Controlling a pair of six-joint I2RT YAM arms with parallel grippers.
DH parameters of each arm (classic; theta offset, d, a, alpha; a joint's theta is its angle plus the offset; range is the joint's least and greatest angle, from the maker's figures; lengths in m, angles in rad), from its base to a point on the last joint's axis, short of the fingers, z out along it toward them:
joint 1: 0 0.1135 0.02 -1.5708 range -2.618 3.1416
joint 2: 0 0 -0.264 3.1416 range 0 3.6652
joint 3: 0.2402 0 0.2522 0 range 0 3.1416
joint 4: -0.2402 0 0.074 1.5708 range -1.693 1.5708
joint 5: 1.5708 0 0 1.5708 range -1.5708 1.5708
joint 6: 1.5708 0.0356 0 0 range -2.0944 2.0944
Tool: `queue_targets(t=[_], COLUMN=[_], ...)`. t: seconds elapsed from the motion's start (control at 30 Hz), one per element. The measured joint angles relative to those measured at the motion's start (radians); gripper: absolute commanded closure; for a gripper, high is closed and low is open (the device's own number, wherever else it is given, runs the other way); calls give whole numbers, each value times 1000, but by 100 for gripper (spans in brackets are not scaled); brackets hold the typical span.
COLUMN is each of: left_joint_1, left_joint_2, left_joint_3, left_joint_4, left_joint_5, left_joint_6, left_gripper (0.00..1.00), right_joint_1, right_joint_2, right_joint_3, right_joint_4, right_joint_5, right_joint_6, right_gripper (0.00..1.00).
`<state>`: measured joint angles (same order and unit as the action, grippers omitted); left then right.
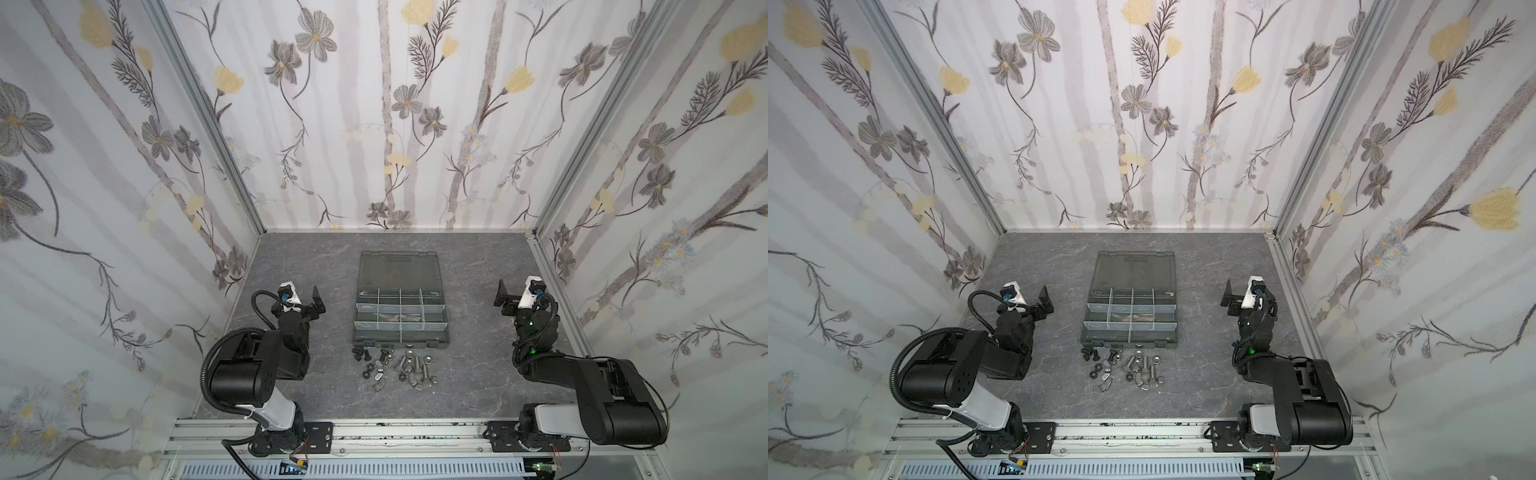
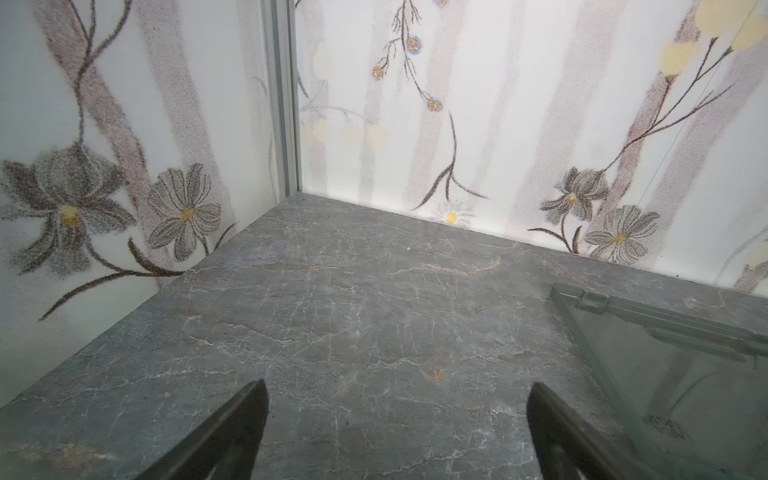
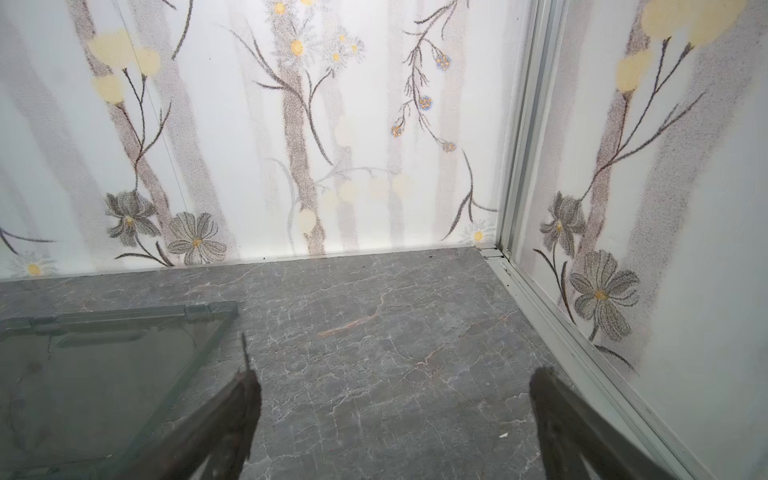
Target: Sort the screws and nuts into containers
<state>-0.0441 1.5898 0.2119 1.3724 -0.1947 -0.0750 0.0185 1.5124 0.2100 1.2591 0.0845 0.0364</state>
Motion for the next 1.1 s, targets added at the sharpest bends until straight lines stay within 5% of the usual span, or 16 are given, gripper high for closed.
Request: queue_targets(t=[1.1], left_joint_1=[-23], left_joint_2=[0], left_joint_3=[11], left_joint_4=[-7], left_joint_5=[-60], left_joint_6=[5], left_gripper=[0], right_joint_1=[-6], right_joint_2=[0], right_joint_3=[-2], right_joint_4=[0], right_joint_5=[-8], right_joint_6=[1], right_gripper=[0])
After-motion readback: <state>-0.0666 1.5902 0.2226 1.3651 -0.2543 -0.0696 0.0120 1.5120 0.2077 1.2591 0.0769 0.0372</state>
